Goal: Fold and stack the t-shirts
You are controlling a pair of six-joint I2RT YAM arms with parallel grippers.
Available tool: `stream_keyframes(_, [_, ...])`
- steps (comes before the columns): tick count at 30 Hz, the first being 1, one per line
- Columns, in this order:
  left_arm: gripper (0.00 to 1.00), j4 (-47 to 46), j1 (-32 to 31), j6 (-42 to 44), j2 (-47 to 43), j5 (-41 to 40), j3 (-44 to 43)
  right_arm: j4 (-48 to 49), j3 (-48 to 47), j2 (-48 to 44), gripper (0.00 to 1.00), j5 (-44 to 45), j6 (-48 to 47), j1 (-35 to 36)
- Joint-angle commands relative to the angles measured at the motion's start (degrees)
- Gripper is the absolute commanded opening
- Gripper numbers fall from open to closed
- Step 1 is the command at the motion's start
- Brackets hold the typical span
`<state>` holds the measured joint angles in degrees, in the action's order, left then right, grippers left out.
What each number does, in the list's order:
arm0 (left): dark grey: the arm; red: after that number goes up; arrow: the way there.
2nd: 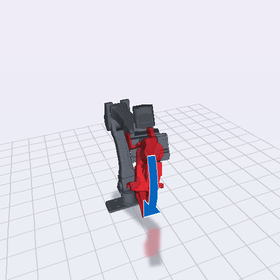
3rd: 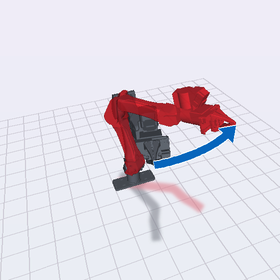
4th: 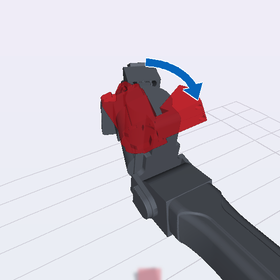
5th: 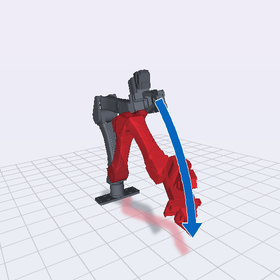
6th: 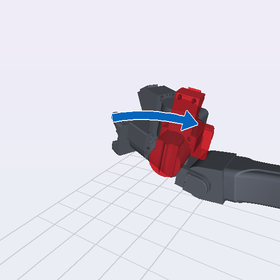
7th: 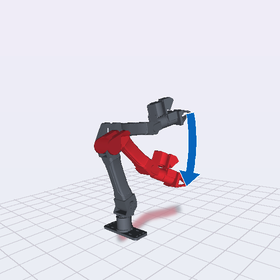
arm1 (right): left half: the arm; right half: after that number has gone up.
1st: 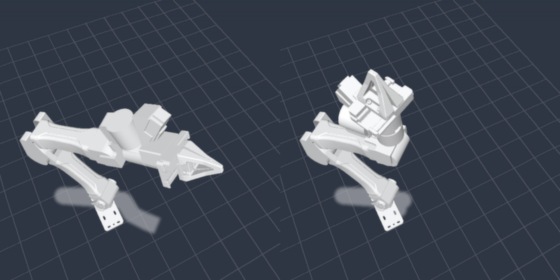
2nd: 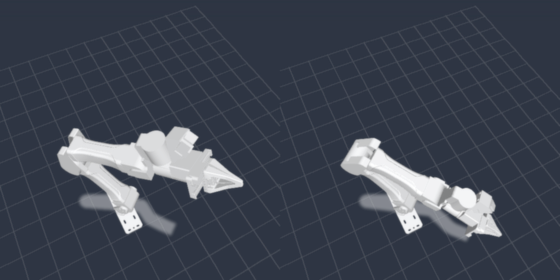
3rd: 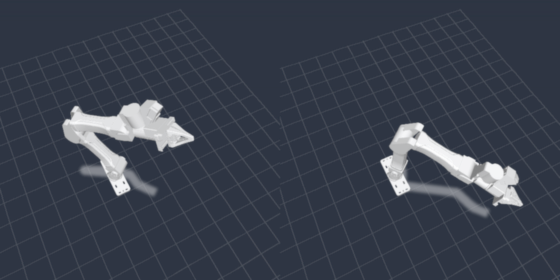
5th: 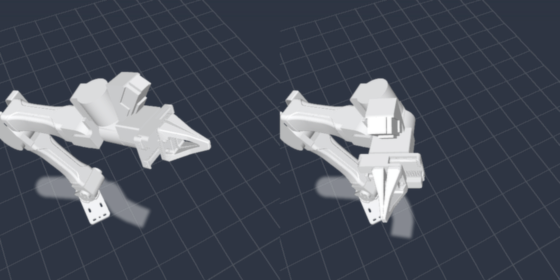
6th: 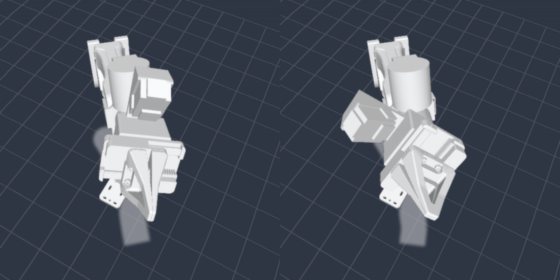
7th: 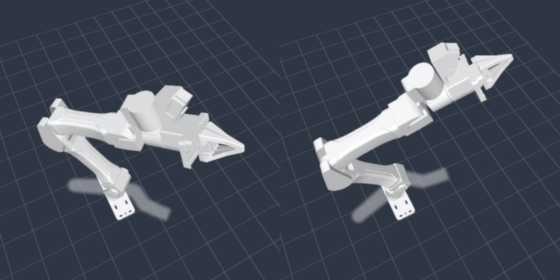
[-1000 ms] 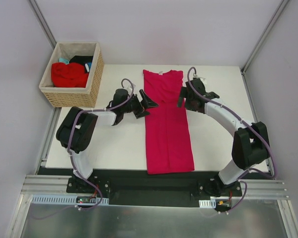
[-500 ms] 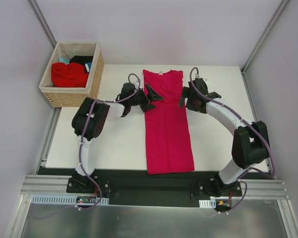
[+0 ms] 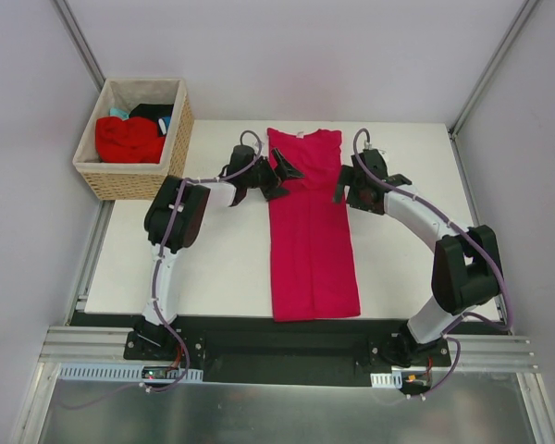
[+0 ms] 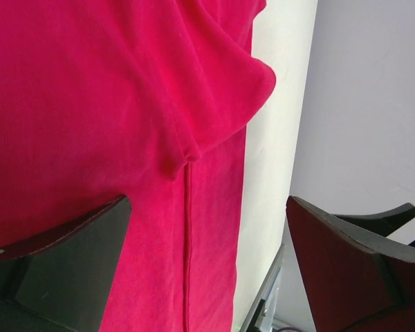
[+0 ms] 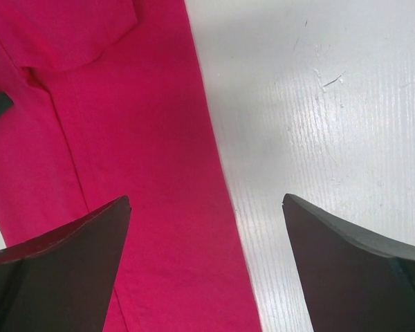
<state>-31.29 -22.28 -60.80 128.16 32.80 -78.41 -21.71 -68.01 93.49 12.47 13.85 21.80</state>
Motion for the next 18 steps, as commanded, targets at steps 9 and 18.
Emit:
stream_keyframes(9, [0.97,8.6,1.9,3.8,8.9,-1.2,-14.6,1.8,0.4,-2.4,0.96,-0.3,-0.5,-0.7])
stream_keyframes(18, [0.97,13.1,3.7,5.6,12.3,-0.7,-21.5,1.8,-0.3,-1.1,0.96,-0.9,-0.5,-1.0])
